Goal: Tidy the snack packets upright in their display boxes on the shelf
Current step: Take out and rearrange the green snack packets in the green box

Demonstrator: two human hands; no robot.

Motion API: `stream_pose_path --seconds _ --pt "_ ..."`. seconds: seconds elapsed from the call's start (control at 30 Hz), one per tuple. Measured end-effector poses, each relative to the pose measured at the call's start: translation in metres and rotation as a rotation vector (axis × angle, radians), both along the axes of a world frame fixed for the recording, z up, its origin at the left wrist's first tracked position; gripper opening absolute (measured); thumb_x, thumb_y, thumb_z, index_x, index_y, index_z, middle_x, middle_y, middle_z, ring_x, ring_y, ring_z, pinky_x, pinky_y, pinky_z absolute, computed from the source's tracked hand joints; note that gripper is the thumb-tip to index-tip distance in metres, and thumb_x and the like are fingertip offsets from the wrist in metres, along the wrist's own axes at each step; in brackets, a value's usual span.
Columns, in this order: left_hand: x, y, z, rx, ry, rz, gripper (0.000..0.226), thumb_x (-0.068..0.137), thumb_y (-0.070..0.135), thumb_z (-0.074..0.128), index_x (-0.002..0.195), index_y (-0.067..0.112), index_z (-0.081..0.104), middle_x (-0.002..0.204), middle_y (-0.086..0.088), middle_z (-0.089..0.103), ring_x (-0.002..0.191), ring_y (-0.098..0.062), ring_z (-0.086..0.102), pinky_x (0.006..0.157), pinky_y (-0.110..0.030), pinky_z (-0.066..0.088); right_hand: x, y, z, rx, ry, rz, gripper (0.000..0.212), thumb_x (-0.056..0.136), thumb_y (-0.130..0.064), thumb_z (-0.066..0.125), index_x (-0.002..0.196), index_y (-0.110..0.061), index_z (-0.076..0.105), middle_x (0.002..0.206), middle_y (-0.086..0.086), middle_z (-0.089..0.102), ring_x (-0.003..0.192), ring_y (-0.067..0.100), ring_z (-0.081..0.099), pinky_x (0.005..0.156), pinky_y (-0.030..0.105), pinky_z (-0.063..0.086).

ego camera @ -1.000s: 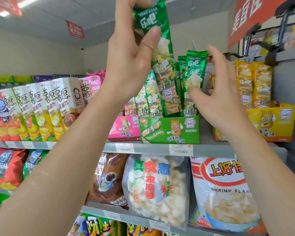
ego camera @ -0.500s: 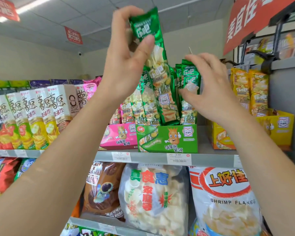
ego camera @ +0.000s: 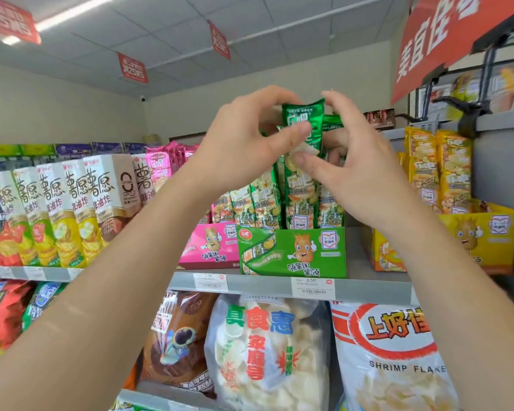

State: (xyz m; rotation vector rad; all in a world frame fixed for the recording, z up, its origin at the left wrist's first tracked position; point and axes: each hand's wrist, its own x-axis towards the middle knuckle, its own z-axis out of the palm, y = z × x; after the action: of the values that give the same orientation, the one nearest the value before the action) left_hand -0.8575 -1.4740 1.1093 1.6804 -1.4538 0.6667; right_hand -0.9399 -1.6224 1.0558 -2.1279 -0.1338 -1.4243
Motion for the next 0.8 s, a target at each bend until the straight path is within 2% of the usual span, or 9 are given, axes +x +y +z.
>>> stream_pose_path --seconds 0.13,0.2,0.23,0.33,0.4,0.5,0.63,0.73,0.8 --pt "0.006 -0.001 0.013 -0.091 -0.168 0.152 0.033 0.095 0.025 0.047 0.122 0.02 0.064 0.106 0.009 0.068 0.109 -0.019 0.056 0.097 -0.029 0.041 -0.003 -0.004 0.0 -0.088 0.013 -0.037 0.075 0.085 -0.036 0.072 0.144 -0.045 0.027 0.065 -0.019 0.057 0.057 0.002 0.051 0.056 0.012 0.037" --pt "0.014 -0.007 0.018 0.08 -0.311 0.336 0.033 0.094 0.02 0.048 0.124 0.018 0.063 0.101 0.004 0.065 0.113 -0.025 0.048 0.088 -0.027 0.037 -0.005 -0.004 0.0 -0.134 0.018 -0.084 0.069 0.084 -0.037 0.072 0.138 -0.047 0.031 0.061 -0.026 0.056 0.059 0.0 0.052 0.056 0.012 0.037" --pt "0.017 -0.011 0.018 0.182 -0.35 0.371 0.029 0.093 0.019 0.05 0.118 0.016 0.064 0.093 0.002 0.063 0.108 -0.027 0.05 0.08 -0.028 0.035 -0.005 -0.005 0.0 -0.143 0.015 -0.098 0.066 0.083 -0.038 0.073 0.135 -0.046 0.034 0.061 -0.026 0.057 0.059 0.001 0.052 0.059 0.019 0.04" --pt "0.021 -0.016 0.016 0.325 -0.346 0.4 0.028 0.088 0.025 0.06 0.116 0.022 0.064 0.085 0.005 0.058 0.083 -0.021 0.053 0.069 -0.026 0.033 -0.007 -0.006 -0.002 -0.166 0.019 -0.143 0.056 0.082 -0.042 0.072 0.127 -0.041 0.039 0.076 -0.012 0.064 0.07 0.011 0.052 0.065 0.035 0.043" --pt "0.024 -0.016 0.017 0.296 -0.309 0.391 0.02 0.084 0.029 0.066 0.103 0.024 0.063 0.082 0.009 0.057 0.077 -0.016 0.051 0.066 -0.024 0.032 -0.008 -0.008 -0.004 -0.185 0.024 -0.201 0.055 0.08 -0.045 0.073 0.127 -0.036 0.044 0.093 -0.007 0.061 0.091 0.021 0.049 0.072 0.035 0.037" --pt "0.023 -0.014 0.022 0.281 -0.266 0.352 0.018 0.078 0.026 0.072 0.088 0.025 0.056 0.077 0.011 0.058 0.072 -0.015 0.053 0.059 -0.025 0.029 -0.011 -0.009 0.0 -0.275 -0.004 -0.282 0.059 0.073 -0.045 0.078 0.126 -0.029 0.056 0.107 -0.008 0.043 0.111 0.018 0.034 0.083 0.027 0.027" --pt "0.019 -0.012 0.027 0.301 -0.2 0.289 0.017 0.077 0.02 0.069 0.091 0.025 0.061 0.074 0.012 0.061 0.062 0.002 0.052 0.054 -0.012 0.035 -0.014 0.0 0.002 -0.298 0.059 -0.152 0.055 0.076 -0.035 0.079 0.12 -0.03 0.047 0.099 -0.01 0.051 0.094 0.015 0.045 0.07 0.029 0.027" --pt "0.019 -0.012 0.026 0.322 -0.221 0.272 0.016 0.08 0.016 0.066 0.091 0.024 0.058 0.089 -0.001 0.067 0.073 -0.017 0.056 0.061 -0.025 0.035 -0.016 0.005 -0.001 -0.274 0.105 -0.051 0.052 0.081 -0.031 0.076 0.117 -0.035 0.038 0.09 -0.006 0.063 0.075 0.015 0.053 0.066 0.036 0.043" --pt "0.021 -0.013 0.024 0.311 -0.215 0.245 0.016 0.083 0.011 0.064 0.098 0.016 0.06 0.096 -0.005 0.069 0.083 -0.026 0.061 0.067 -0.029 0.043 -0.018 0.005 0.0 -0.269 0.15 -0.054 0.052 0.082 -0.031 0.075 0.118 -0.036 0.038 0.089 -0.005 0.064 0.078 0.017 0.058 0.07 0.04 0.049"
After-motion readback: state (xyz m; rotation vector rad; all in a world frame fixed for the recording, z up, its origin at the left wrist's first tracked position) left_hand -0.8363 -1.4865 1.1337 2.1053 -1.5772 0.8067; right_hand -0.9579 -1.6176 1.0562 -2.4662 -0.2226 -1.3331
